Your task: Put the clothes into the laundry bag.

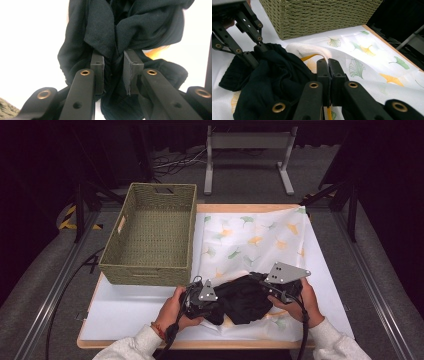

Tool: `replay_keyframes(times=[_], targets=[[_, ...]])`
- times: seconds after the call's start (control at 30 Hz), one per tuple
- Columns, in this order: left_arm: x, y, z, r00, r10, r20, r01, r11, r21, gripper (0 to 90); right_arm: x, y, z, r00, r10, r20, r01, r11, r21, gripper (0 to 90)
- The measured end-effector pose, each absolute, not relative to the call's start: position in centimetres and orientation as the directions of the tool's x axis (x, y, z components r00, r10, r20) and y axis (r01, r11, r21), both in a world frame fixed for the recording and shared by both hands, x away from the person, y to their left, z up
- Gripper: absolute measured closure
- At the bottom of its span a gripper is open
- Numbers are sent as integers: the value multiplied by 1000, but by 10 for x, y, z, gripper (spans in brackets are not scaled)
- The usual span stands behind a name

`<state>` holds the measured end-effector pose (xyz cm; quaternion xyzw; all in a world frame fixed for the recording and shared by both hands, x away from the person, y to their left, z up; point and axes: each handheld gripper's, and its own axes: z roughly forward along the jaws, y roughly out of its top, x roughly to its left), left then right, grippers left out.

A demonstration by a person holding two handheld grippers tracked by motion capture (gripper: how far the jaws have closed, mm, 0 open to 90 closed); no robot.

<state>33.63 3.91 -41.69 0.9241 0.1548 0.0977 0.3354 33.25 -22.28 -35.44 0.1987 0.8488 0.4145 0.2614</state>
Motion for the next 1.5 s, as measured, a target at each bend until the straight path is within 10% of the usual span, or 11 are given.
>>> replay_keyframes(times=[1.5], targets=[[366,-7,-417,891,449,69,267,-641,719,656,332,-224,-356,-783,564,-261,139,568,811,892]])
